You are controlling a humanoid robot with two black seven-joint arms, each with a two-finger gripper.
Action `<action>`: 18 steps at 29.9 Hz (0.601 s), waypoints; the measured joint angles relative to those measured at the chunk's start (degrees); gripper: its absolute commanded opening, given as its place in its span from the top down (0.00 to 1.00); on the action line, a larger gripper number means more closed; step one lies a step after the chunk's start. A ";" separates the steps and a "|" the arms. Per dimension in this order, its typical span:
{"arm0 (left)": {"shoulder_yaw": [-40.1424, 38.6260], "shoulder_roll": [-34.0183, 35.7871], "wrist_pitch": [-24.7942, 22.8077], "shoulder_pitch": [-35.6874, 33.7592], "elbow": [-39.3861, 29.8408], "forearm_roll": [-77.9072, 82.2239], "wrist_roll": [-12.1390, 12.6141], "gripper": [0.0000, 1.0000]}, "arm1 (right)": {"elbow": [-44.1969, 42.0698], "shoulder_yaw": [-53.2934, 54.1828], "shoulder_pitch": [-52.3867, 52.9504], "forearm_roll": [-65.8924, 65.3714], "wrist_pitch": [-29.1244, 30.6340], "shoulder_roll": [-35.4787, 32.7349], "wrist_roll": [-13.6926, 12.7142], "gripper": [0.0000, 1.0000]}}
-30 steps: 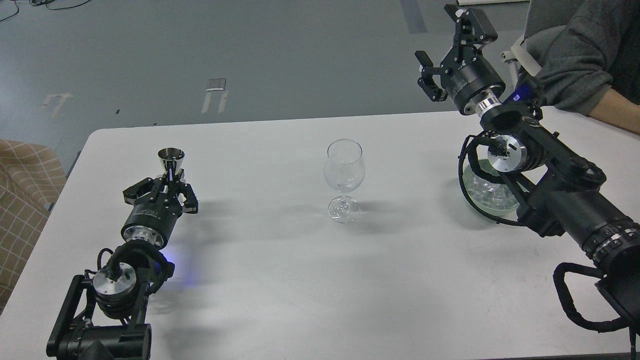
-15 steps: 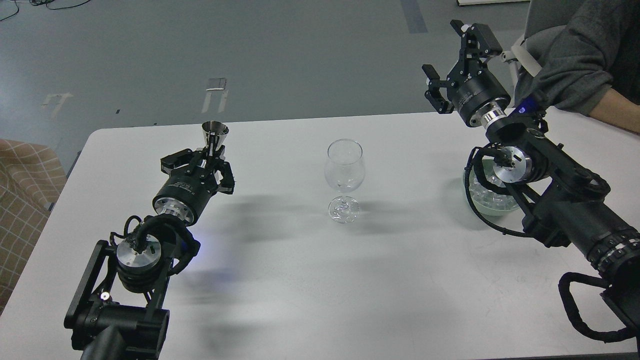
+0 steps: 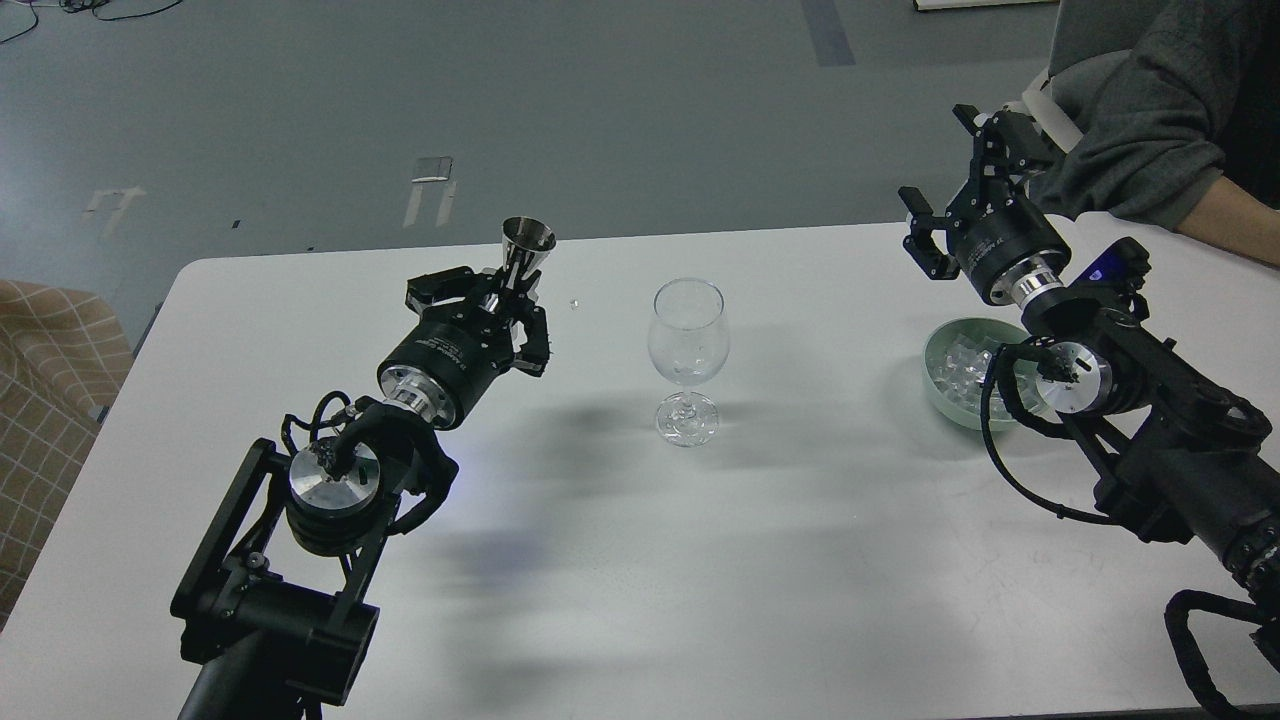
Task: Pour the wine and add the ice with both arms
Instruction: 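Carry the jigger with the left gripper toward the wine glass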
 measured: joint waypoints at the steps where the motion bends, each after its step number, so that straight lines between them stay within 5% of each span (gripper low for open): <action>1: 0.45 0.01 0.09 -0.33 -0.16 0.00 0.00 0.88 | 0.19 0.01 -0.29 0.01 0.00 -0.25 0.11 0.00; 18: 4.38 0.01 0.48 -2.61 -2.52 0.00 1.07 0.88 | 1.63 0.53 -2.77 0.02 0.02 -1.38 0.33 0.00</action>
